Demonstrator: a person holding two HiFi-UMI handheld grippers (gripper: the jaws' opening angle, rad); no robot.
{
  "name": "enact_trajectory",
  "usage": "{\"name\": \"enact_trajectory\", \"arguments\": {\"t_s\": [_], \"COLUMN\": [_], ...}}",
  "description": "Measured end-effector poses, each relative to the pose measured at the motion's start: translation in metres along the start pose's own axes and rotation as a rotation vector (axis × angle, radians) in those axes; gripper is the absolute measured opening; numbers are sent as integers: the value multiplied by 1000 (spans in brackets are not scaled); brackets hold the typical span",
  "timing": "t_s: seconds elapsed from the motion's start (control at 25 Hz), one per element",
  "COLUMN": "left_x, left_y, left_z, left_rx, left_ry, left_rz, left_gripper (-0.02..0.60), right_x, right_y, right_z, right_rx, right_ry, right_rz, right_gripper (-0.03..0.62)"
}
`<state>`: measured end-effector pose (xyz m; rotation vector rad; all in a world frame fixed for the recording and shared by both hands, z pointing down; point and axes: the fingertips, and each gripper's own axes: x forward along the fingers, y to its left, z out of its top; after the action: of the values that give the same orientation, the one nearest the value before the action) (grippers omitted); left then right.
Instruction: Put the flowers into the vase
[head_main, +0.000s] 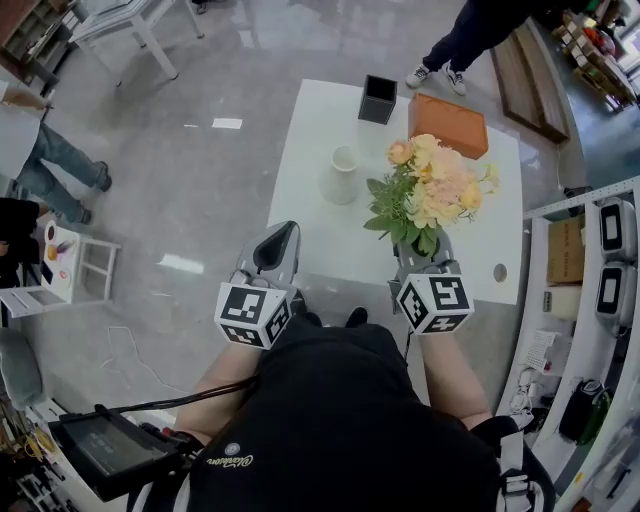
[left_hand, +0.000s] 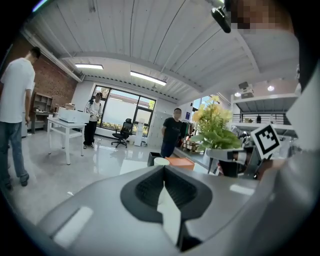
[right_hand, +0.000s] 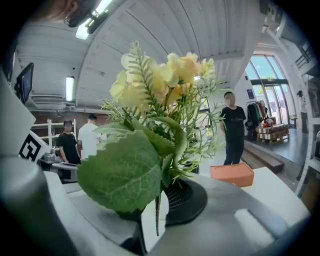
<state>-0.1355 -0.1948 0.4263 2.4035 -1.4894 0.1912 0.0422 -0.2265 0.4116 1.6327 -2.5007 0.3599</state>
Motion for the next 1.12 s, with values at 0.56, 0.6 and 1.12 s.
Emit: {"name": "enact_trajectory", "arguments": {"t_s": [0.56,0.6,1.12], "left_x": [3,4,13], "left_y": [17,17,14], "left_z": [9,11,10], "left_rx": [4,2,-2], "left_ry": [-3,-7,-7], "left_rz": [-39,-35,-19], "left_gripper": [6,6,6], "right_x": [20,23,68], "right_y": [44,43,38], "right_z": [7,15,158], "right_rx": [-13,-20,-101], "right_ry": [-5,-19,-245], "right_rz": [41,49,111], "right_gripper": [46,46,46]}}
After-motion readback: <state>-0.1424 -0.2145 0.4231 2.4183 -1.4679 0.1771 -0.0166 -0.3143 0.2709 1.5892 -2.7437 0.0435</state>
